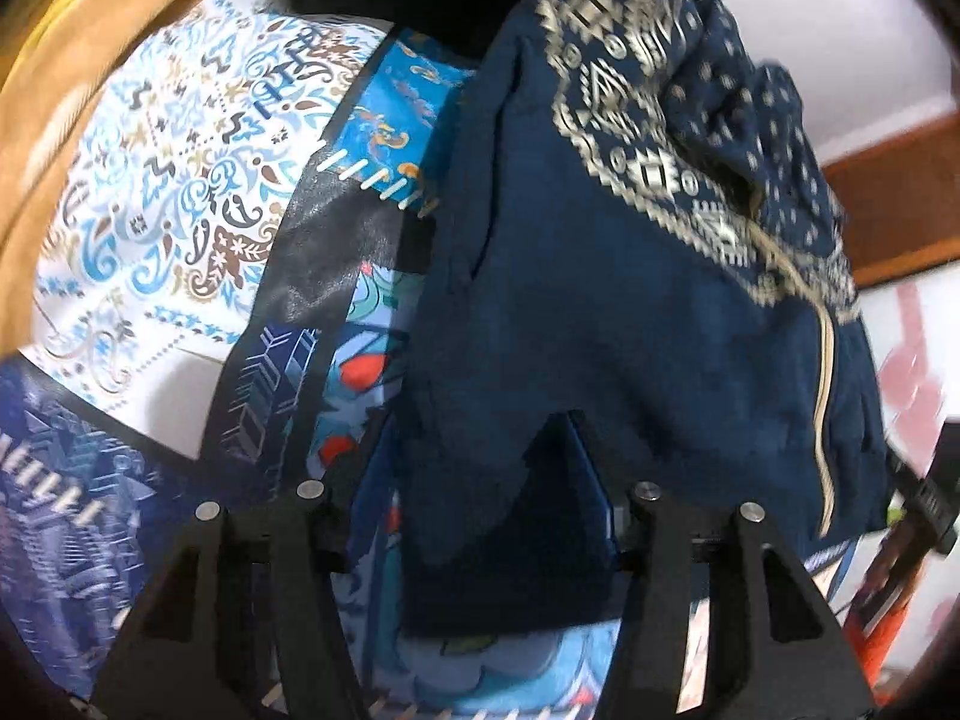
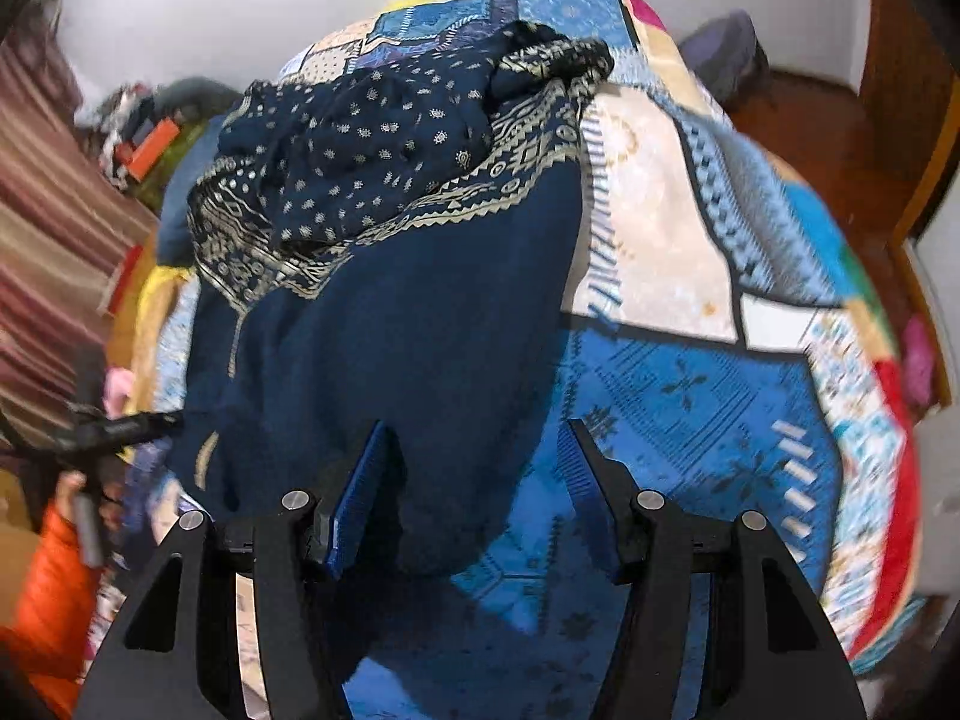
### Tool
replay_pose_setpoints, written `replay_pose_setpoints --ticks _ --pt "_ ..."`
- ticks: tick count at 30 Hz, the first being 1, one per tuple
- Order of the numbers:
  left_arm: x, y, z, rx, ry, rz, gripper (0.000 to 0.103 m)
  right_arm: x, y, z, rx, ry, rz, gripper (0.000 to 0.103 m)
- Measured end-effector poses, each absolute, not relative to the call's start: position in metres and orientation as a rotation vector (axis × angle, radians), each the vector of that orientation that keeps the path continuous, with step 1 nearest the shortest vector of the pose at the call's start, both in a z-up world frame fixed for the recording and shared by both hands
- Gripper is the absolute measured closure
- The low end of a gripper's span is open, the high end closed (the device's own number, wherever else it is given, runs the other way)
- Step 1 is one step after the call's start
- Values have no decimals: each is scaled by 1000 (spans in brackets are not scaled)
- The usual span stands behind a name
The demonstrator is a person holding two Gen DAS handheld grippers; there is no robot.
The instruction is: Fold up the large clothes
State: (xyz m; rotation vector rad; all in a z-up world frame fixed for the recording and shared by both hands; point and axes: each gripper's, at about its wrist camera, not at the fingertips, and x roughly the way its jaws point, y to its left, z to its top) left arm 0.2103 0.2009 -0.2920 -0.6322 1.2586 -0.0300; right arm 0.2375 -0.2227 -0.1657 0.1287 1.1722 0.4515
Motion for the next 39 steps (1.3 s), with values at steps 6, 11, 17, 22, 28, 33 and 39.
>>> replay_pose_setpoints --ticks 6,11,17,22,28,33,39 --pt "216 191 -292 -672 1227 -38 48 229 -212 -166 110 1110 455 45" --pt "220 175 -285 -630 1212 -68 82 226 -200 -163 55 1049 445 48" --pt "228 155 -257 -570 1148 -122 89 228 -197 -148 16 991 471 90" --pt "239 143 -213 -540 1046 -184 90 235 -192 -131 54 942 528 93" --pt "265 152 -145 -554 880 -226 91 258 -184 -98 69 855 558 95" --pt "292 168 -96 -529 764 -231 91 294 -191 -75 134 780 538 95" --pt "345 182 -63 -517 691 -198 91 354 -204 -66 236 738 460 95"
